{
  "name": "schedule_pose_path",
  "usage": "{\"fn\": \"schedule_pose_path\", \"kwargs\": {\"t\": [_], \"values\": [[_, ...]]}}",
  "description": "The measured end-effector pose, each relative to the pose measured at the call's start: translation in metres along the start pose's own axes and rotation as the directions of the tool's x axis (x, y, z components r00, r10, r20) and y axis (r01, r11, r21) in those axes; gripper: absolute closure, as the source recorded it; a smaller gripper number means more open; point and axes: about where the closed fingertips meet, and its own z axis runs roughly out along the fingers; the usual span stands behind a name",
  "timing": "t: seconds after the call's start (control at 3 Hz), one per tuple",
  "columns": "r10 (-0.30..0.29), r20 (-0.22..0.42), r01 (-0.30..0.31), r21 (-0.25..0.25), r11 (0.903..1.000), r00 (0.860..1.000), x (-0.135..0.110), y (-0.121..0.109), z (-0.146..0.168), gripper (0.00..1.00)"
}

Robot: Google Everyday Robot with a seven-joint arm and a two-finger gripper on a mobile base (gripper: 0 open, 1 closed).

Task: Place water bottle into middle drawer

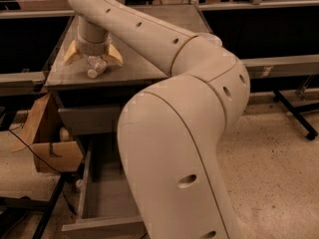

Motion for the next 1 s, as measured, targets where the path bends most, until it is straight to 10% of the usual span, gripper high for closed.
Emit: {"fn": "schedule_pose_path", "kwargs": {"t": [1.0], "values": [[-0.002,0.023,0.001,0.016,0.9999,1.000,0.004,-0.011,-0.037,0.95]]}}
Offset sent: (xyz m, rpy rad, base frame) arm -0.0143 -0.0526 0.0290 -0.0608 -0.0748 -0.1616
